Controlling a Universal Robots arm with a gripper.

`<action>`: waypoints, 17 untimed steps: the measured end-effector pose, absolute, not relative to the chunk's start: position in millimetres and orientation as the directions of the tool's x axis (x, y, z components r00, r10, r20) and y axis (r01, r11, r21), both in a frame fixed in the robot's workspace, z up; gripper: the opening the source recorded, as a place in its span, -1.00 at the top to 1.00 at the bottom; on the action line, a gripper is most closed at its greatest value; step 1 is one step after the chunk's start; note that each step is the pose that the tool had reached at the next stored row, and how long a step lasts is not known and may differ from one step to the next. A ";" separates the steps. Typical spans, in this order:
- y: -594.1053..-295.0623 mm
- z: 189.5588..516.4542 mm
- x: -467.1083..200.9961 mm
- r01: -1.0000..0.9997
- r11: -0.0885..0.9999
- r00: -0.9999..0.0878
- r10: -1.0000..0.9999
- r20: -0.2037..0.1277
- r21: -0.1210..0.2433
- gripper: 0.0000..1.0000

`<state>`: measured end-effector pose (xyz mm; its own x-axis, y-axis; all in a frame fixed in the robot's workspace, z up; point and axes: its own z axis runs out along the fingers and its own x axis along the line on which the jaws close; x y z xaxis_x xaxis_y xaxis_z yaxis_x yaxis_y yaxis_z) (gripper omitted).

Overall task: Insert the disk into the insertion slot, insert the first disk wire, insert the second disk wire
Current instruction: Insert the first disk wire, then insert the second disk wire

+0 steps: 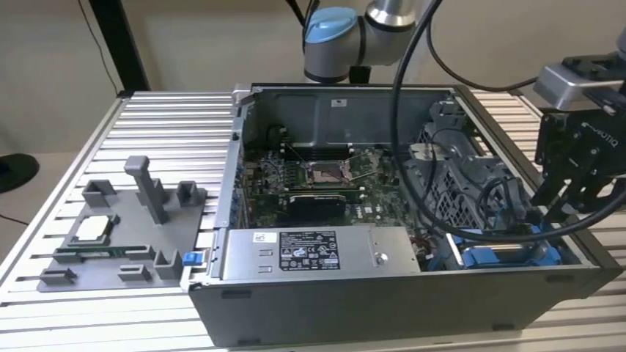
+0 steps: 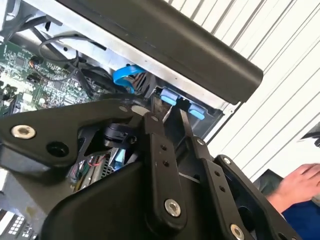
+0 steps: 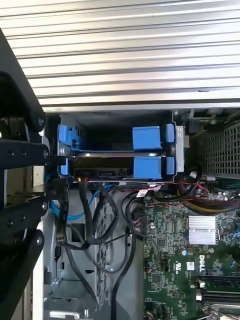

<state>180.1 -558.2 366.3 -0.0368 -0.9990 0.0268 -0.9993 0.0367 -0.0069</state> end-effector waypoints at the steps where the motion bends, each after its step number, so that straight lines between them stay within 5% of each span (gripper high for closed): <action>1: -558.2 365.6 180.8 -0.999 0.037 -0.037 -0.999 0.027 -0.002 -1.00; 17: -558.3 360.2 195.9 -0.993 0.037 -0.035 -0.999 0.014 0.110 -1.00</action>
